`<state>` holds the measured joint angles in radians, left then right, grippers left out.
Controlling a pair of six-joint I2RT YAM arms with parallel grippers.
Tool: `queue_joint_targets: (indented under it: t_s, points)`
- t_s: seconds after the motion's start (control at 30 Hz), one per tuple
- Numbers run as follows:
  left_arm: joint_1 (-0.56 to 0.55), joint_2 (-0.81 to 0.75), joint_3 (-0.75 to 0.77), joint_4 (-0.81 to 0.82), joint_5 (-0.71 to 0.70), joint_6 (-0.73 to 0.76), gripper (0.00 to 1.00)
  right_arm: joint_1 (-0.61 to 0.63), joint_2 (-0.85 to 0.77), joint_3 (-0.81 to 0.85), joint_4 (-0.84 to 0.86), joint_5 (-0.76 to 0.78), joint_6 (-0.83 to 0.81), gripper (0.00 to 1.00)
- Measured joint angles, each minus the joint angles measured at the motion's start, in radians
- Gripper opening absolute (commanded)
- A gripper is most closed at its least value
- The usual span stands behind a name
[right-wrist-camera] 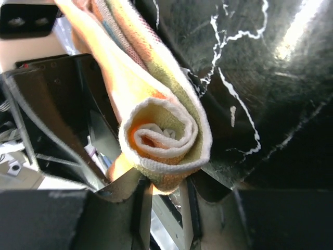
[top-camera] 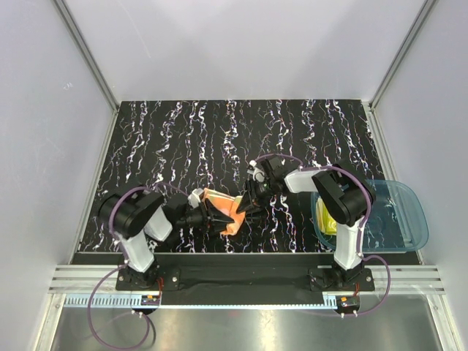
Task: Roll the towels
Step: Roll the towel
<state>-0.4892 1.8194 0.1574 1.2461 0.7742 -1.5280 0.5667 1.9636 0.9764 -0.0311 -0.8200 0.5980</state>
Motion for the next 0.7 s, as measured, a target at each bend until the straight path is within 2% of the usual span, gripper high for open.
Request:
queue_joint_targets:
  t_s: [0.13,0.23,0.47,0.57,0.7]
  points:
    - [0.000,-0.173,0.041,-0.323,-0.032,0.122,0.47,0.006,-0.017,0.024,-0.071,0.048,-0.022,0.27]
    - [0.000,-0.301,0.117,-0.644,-0.107,0.257,0.48,0.011,-0.038,0.041,-0.134,0.093,-0.039,0.27]
    - [-0.041,-0.570,0.308,-1.277,-0.401,0.520,0.49,0.060,-0.051,0.122,-0.297,0.203,-0.075,0.27]
    - [-0.124,-0.642,0.389,-1.443,-0.538,0.586,0.49,0.088,-0.051,0.159,-0.359,0.241,-0.084,0.27]
    - [-0.272,-0.666,0.491,-1.587,-0.714,0.643,0.49,0.105,-0.050,0.196,-0.422,0.280,-0.089,0.28]
